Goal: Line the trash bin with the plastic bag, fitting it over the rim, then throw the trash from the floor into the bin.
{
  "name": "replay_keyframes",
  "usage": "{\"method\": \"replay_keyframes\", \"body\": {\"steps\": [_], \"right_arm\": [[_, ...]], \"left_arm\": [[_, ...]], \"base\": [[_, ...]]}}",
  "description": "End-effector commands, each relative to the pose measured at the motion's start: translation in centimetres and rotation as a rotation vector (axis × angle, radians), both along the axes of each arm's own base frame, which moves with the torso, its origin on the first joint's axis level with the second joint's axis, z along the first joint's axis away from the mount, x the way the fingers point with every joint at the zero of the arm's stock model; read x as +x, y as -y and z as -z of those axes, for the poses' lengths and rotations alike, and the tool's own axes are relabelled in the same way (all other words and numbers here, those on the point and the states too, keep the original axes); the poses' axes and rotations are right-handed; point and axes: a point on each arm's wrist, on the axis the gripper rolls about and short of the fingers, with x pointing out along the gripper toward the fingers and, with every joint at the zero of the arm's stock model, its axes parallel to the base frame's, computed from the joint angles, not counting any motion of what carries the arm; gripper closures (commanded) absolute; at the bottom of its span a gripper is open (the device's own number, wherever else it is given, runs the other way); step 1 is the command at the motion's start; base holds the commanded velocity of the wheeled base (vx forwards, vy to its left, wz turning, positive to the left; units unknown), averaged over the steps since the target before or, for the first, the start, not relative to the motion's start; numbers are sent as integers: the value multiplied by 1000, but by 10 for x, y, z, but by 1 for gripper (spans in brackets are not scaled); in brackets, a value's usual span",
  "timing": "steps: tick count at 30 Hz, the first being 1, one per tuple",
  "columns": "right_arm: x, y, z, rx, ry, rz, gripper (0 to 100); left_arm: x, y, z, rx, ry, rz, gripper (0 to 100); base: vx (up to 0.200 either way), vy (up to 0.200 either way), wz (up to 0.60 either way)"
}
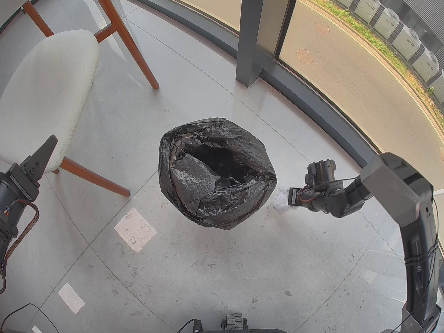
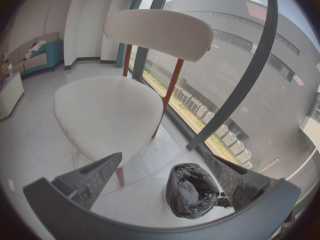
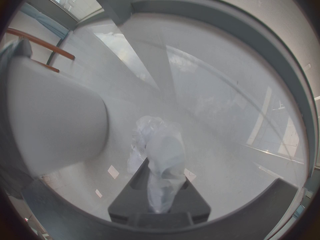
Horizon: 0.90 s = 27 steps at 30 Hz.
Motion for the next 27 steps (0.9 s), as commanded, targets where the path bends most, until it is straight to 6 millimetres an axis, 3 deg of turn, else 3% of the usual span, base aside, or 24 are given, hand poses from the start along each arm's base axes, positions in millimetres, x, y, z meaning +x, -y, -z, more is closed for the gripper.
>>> {"method": "replay_keyframes", "body": {"steps": [1,3,4,5,7,10,12,13,16,21,26,27], "right_arm": [[-57,25,-156,69,145,-39,100],[-81,30,-198,95,175,-73,100],[-85,31,-206,102,186,-80,100],[-101,33,-231,116,217,-101,100],[-117,35,-256,127,262,-122,100],[-136,31,-282,141,328,-155,100],[-137,30,-283,142,329,-158,100],[-150,16,-292,168,346,-223,100],[-155,-1,-276,173,299,-284,100],[-168,-51,-252,184,258,-438,100],[-157,-94,-225,201,262,-513,100],[-147,-106,-209,197,267,-520,100]], "left_arm": [[1,-5,5,20,-19,-43,0],[1,-7,7,22,-27,-60,0],[1,-8,8,23,-31,-67,0],[0,-11,12,34,-42,-89,0],[-3,-15,16,62,-52,-120,0],[-10,-20,21,97,-61,-158,0],[-10,-20,22,99,-62,-158,0],[-17,-23,36,144,-106,-188,0],[-29,-30,49,180,-134,-251,0],[-50,-30,69,210,-148,-243,0],[-70,-29,77,208,-131,-245,0],[-82,-28,83,215,-146,-239,0]], "base": [[0,0,0],[0,0,0],[0,0,0],[0,0,0],[0,0,0],[0,0,0],[0,0,0],[0,0,0],[0,0,0],[0,0,0],[0,0,0],[0,0,0]]}}
